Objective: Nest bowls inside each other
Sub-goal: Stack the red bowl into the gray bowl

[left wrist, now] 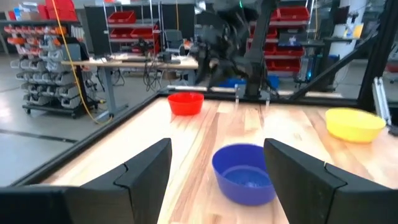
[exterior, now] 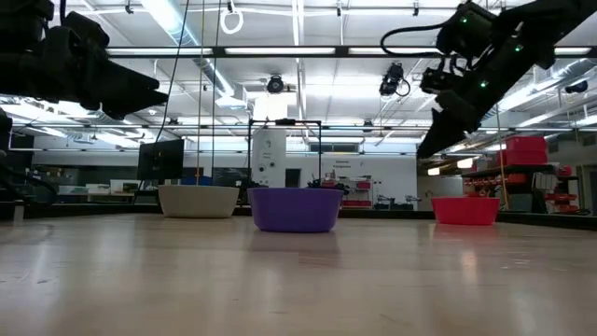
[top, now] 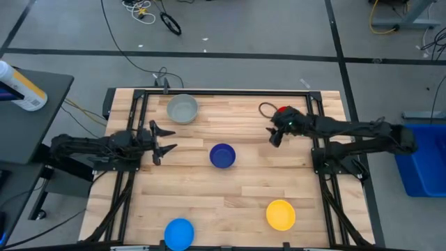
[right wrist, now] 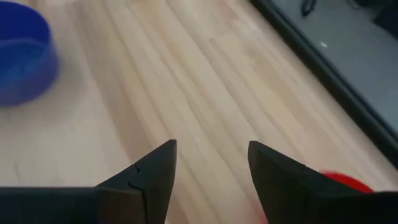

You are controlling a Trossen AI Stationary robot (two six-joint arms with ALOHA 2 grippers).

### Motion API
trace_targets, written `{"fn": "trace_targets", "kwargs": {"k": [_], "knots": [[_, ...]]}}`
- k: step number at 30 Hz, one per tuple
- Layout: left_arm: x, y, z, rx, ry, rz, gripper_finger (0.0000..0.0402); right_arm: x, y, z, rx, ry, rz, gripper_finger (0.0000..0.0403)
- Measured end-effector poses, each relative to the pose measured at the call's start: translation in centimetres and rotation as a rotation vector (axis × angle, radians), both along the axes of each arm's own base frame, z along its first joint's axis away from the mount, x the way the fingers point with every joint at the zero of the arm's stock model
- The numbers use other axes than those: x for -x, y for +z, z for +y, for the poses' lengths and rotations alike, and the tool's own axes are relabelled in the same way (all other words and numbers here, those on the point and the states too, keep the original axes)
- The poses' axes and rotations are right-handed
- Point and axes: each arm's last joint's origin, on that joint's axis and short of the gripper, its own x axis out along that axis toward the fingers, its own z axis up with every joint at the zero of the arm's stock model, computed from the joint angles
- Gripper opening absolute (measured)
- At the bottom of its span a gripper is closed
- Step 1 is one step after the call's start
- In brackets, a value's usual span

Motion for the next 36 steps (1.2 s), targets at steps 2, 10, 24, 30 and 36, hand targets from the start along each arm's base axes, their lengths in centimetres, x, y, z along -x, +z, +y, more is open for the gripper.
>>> {"fn": "trace_targets", "kwargs": {"k": [2,10,24,30,36], "knots": [[-0.1,-0.2,0.0,0.003,0.003,0.019,0.0261,0.9,0.3,-0.4,-0.012,-0.018,0.011,0.0213],[-0.4,-0.4,0.0,0.005,0.01,0.045,0.0261,2.5,-0.9,-2.3,-0.076,-0.087,-0.003,0.0212],[-0.4,-0.3,0.0,0.003,0.024,0.039,0.0261,4.6,-4.3,-3.9,-0.169,-0.222,-0.011,0.0212],[-0.4,-0.3,0.0,0.002,0.025,0.038,0.0261,5.0,-5.4,-4.3,-0.19,-0.257,0.02,0.0209],[-0.4,-0.3,0.0,0.003,0.025,0.037,0.0261,4.4,-6.3,-4.9,-0.205,-0.249,0.037,0.0216]]}}
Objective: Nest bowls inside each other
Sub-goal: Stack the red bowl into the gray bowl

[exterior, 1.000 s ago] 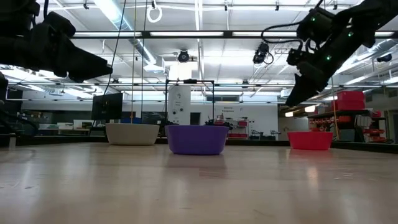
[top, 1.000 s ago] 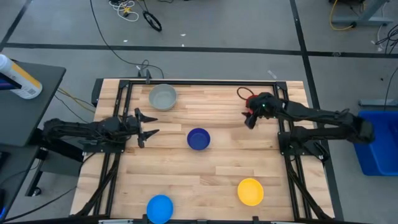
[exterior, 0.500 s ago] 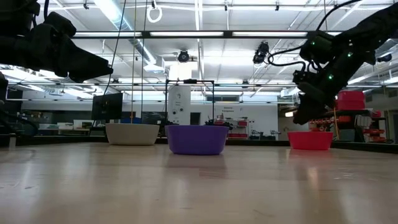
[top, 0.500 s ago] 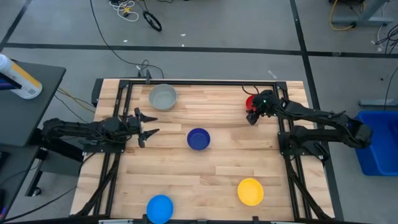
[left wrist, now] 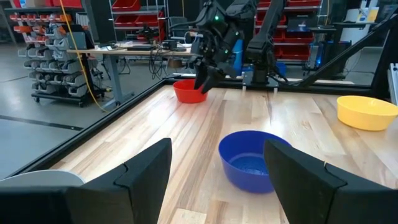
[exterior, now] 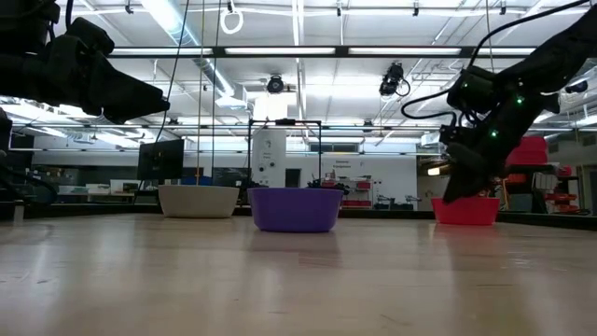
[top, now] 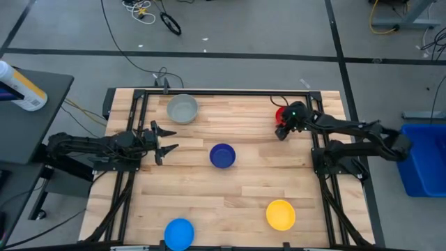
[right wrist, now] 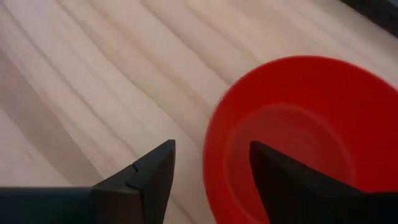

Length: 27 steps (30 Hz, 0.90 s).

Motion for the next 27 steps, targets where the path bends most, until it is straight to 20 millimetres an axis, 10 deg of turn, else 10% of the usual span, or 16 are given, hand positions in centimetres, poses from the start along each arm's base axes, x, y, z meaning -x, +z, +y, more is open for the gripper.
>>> {"fn": "trace_targets", "kwargs": {"k": [8,15,27], "knots": [[0.0,0.0,0.0,0.002,0.0,0.0,0.0261,-0.7,-1.4,-0.4,-0.045,0.012,0.021,0.0169],[0.0,-0.1,0.0,0.002,-0.001,0.014,0.0261,-1.2,-1.1,-0.6,-0.004,0.02,-0.02,0.0022],[0.0,-0.2,0.0,0.002,0.0,0.017,0.0261,-5.0,2.1,0.3,0.12,0.2,-0.458,0.0003]]}}
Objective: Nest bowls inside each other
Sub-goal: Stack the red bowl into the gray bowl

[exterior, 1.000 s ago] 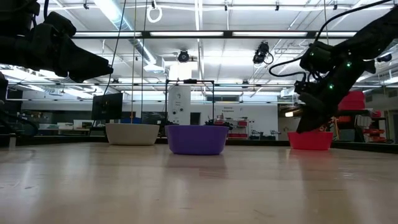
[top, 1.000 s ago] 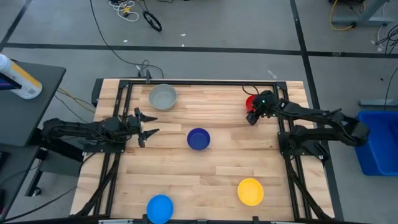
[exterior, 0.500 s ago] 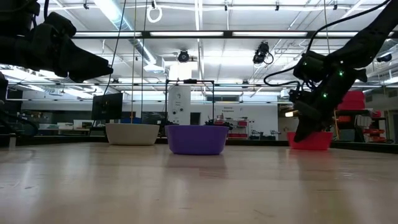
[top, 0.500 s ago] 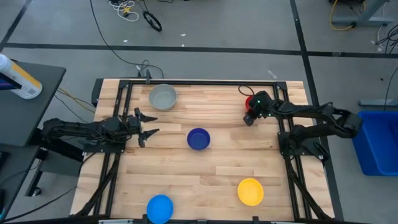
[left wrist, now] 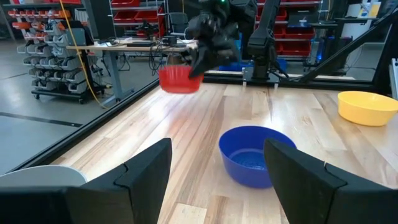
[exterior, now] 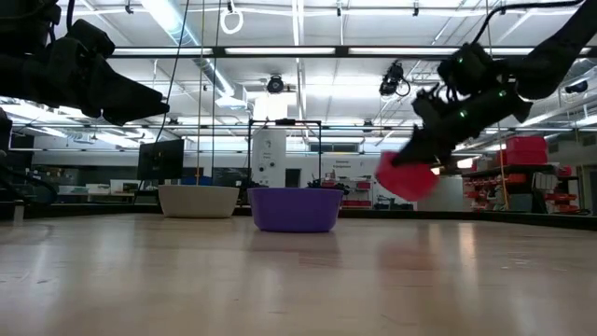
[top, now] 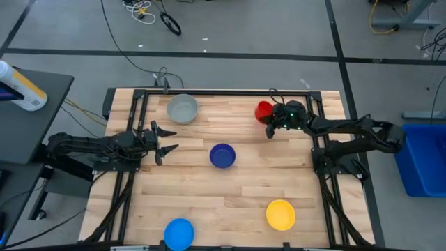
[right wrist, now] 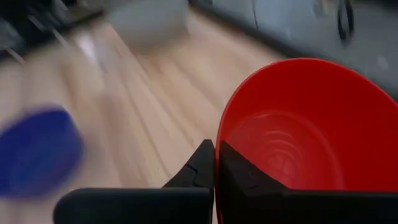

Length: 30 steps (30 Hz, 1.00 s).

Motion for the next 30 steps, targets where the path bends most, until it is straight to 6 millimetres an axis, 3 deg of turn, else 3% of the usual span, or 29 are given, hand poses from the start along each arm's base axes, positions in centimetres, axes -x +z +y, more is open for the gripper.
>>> {"fn": "trace_targets", "kwargs": {"k": [5,10,24,30], "knots": [[0.0,0.0,0.0,-0.001,0.007,0.0,0.0261,-1.9,1.8,0.8,0.095,0.074,-0.185,0.0002],[0.0,0.1,0.0,-0.003,0.008,-0.008,0.0261,-5.0,2.1,0.8,0.115,0.109,-0.211,0.0001],[0.1,0.1,0.2,-0.041,0.086,0.005,0.0261,-20.8,3.5,-0.8,0.163,0.367,-0.327,0.0001],[0.1,0.1,0.3,-0.066,0.094,0.015,0.0261,-25.1,3.6,-1.7,0.182,0.379,-0.373,0.0001]]}}
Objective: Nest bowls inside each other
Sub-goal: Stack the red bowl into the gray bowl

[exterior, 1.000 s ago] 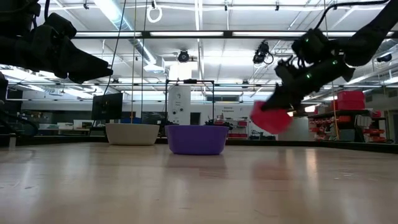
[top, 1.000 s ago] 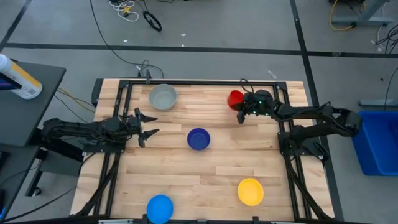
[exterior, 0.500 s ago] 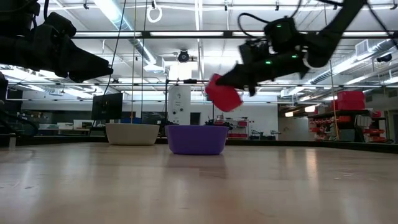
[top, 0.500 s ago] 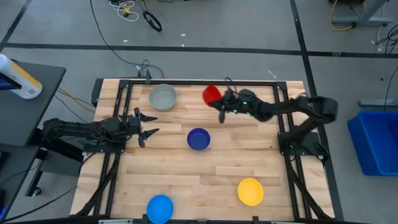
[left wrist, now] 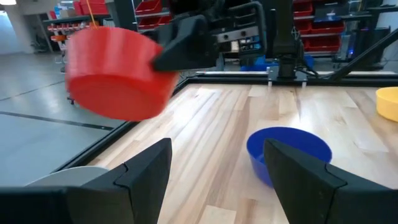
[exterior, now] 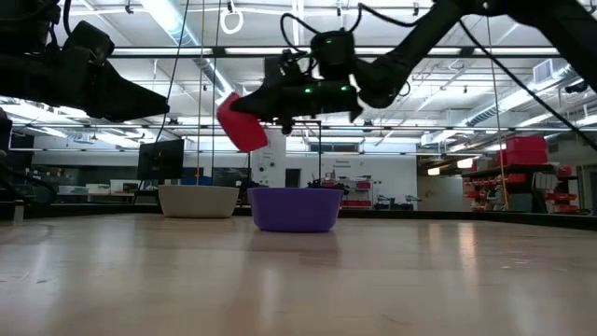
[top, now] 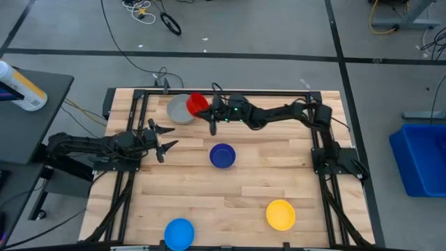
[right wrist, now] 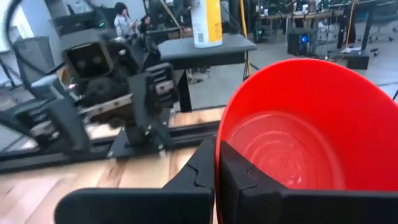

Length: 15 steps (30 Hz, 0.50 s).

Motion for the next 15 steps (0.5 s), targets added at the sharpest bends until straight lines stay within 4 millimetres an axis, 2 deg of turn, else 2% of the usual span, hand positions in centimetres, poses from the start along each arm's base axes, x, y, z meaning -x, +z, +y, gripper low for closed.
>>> {"fn": "trace_targets", "kwargs": {"k": [10,15], "knots": [[0.0,0.0,0.0,-0.01,-0.003,0.005,0.0261,-4.9,-1.3,-2.0,-0.067,-0.013,-0.041,0.0001],[0.0,0.0,-0.1,-0.014,-0.021,0.028,0.0261,-6.5,-1.2,-2.5,-0.063,-0.011,-0.05,0.0001]]}}
